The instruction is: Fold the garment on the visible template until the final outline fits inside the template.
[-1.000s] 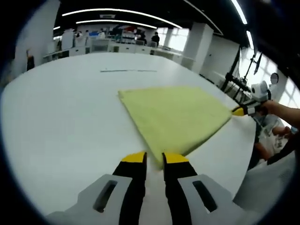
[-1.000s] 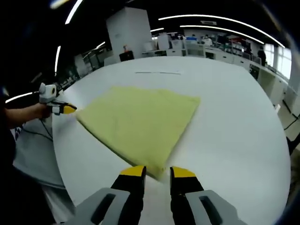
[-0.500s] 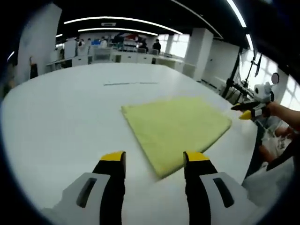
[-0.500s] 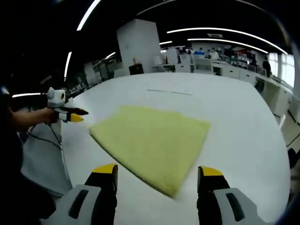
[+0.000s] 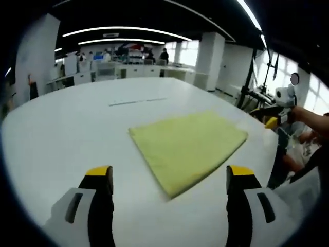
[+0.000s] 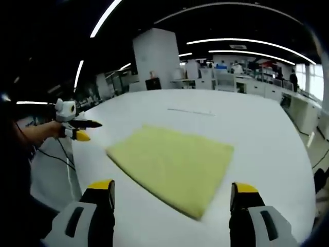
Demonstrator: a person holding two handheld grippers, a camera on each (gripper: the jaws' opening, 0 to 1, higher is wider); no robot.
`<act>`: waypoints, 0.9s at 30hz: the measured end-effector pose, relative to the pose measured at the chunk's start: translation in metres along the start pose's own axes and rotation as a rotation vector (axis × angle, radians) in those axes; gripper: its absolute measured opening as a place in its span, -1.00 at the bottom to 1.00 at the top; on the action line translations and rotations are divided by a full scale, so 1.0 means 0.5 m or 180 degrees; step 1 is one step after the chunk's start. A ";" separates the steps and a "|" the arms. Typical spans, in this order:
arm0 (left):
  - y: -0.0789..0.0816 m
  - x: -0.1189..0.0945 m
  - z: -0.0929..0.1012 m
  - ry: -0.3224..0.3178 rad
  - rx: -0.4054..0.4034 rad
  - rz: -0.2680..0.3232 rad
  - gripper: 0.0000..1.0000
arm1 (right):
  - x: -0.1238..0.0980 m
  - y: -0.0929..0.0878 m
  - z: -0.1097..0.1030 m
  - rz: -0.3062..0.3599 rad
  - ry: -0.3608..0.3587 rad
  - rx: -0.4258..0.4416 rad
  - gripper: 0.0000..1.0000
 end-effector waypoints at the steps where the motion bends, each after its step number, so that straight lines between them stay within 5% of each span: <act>1: -0.001 -0.001 -0.001 0.0012 0.0007 -0.0005 0.89 | -0.001 0.001 -0.001 0.0017 -0.0002 0.0011 0.92; 27: -0.015 -0.029 -0.004 0.0064 0.0010 -0.0025 0.91 | -0.004 -0.011 -0.011 -0.0023 -0.0131 -0.0088 0.87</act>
Point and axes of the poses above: the point that each gripper's makers call its tool centre point, and the gripper's own axes: x roughly forward along the fingers, z roughly to its right, y roughly out of its top, the point moved 3 cm from there along -x, roughly backward along the fingers, and after that the axes turned 11 degrees about -z, right-handed, at the moved point
